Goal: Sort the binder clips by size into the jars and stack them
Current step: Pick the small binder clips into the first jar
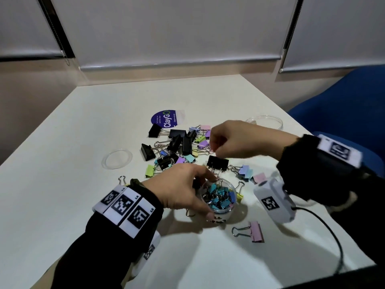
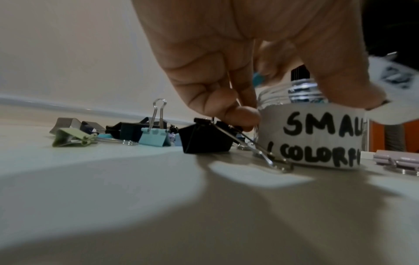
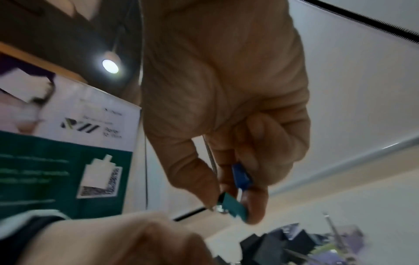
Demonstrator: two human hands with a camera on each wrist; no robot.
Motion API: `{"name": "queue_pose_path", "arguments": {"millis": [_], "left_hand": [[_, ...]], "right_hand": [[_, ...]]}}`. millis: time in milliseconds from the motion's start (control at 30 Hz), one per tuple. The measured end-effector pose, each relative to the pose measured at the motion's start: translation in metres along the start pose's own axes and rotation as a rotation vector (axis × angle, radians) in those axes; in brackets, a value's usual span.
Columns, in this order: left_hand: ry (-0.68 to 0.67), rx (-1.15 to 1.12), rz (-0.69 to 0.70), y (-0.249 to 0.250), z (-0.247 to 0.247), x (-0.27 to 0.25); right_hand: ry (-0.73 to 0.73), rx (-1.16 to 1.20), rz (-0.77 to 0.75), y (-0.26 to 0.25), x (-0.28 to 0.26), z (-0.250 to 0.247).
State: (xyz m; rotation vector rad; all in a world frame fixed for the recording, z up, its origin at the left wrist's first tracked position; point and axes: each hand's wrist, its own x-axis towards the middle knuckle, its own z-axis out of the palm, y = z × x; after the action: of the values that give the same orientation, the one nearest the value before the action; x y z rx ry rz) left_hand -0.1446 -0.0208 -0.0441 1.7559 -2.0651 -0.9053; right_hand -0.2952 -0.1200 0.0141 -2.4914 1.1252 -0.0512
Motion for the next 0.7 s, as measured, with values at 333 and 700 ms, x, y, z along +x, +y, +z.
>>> {"name": "queue_pose_path", "arguments": {"millis": [333, 700], "left_hand": [[0.058, 0.085, -0.001, 0.004, 0.002, 0.002], [0.044, -0.028, -0.054, -0.001, -0.003, -0.002]], "right_hand": [[-0.07, 0.083, -0.138, -0.017, -0.038, 0.025], [-0.058, 0.009, -0.127, 0.006, -0.06, 0.042]]}}
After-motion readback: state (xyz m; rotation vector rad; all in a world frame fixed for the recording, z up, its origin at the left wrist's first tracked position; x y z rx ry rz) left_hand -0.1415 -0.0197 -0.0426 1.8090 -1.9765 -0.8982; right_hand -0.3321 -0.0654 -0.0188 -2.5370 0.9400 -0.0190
